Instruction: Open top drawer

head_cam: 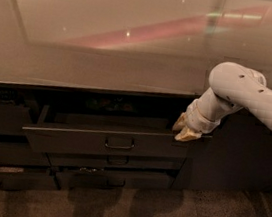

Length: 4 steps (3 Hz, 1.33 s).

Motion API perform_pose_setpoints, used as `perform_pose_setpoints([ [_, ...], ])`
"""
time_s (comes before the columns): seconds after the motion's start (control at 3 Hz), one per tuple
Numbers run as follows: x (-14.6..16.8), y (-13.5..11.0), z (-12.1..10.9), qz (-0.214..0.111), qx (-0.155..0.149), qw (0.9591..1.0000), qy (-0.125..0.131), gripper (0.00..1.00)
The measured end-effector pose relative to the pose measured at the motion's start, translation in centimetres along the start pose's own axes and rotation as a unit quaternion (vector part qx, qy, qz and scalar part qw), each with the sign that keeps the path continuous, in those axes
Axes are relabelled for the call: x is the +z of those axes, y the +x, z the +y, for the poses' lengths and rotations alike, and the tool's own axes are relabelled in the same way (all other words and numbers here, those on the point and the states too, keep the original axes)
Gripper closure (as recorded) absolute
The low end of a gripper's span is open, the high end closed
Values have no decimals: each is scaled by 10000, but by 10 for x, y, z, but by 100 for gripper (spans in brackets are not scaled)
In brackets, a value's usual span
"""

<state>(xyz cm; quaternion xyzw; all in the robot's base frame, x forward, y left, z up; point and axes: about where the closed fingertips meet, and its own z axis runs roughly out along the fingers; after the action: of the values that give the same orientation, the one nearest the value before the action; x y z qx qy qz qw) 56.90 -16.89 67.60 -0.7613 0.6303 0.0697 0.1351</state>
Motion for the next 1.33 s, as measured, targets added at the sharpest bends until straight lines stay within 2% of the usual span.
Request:
perform_pose_setpoints([
  [0.33, 0, -2, 5, -13, -18, 10000, -13, 100],
  [0.67, -7, -6, 10, -33, -102, 9999, 130, 100],
  [1.33, -6, -9, 16, -43, -122, 9998, 117, 100],
])
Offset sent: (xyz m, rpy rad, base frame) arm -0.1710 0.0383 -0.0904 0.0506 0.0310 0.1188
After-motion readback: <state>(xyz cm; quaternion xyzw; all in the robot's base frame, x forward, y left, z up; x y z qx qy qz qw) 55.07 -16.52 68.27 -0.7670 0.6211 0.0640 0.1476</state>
